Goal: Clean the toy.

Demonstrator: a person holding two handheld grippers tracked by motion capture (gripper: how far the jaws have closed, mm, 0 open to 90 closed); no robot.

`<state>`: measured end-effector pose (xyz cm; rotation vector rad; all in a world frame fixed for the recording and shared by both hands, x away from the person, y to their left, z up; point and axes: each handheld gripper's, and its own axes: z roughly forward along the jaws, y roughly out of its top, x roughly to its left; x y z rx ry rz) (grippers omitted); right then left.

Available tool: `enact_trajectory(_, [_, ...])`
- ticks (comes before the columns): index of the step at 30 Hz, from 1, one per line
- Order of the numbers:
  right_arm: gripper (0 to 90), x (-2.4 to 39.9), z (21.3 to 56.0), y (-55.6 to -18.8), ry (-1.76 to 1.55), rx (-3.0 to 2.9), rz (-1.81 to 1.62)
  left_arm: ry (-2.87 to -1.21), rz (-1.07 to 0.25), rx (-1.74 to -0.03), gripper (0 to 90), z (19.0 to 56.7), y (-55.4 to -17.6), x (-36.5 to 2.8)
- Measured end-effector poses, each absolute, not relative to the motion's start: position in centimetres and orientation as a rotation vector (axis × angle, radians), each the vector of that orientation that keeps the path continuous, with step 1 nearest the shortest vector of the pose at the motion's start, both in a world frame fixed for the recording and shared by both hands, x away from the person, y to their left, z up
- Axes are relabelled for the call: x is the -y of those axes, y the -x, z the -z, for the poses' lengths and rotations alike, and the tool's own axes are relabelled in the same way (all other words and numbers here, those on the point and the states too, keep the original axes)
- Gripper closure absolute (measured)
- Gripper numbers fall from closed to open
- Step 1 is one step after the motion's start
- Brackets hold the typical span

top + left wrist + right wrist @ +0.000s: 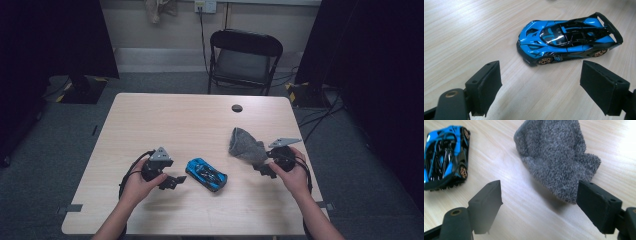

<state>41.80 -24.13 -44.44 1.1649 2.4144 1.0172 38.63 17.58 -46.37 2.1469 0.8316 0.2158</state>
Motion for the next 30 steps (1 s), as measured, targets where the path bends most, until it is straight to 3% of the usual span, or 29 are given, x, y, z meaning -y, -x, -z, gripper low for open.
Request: enact_trajectory(30, [20.3,26.4,45.7,-39.2,-1.180,-2.416,-1.018,-2.158,-0.186,-0.808,16.7,47.4,-38.2,-19.6])
